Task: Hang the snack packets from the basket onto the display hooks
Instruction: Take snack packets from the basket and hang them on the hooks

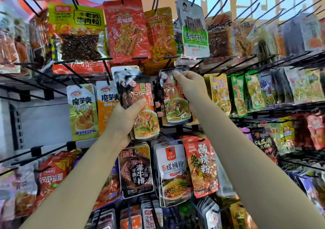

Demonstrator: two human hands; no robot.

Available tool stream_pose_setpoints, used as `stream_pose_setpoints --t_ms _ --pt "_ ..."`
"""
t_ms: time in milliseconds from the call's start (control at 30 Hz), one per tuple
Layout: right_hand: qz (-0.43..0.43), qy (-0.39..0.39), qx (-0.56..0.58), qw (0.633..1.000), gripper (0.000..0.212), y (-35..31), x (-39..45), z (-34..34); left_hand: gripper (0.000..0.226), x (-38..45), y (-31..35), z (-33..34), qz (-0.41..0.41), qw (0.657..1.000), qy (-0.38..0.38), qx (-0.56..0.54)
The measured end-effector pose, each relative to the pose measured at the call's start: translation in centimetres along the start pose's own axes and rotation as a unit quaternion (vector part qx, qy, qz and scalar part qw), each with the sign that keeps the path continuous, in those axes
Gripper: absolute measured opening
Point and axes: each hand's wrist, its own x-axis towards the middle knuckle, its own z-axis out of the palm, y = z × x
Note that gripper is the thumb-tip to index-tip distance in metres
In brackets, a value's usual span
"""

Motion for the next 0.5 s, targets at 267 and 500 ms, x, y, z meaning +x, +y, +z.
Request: stream_pose_setpoints --t_ms 267,500 --pt "-0.087 0.108 -0.104 0.985 0.023 0.8 0.1 0.4 0.024 0.3 -0.1 -0.7 0.004 0.998 0.061 0.016" --pt "-0.105 -0.134 -0.098 0.981 0.019 -0.2 -4.1 1.4 0.036 0.1 0.0 0.4 0.008 0.999 0.042 0.019"
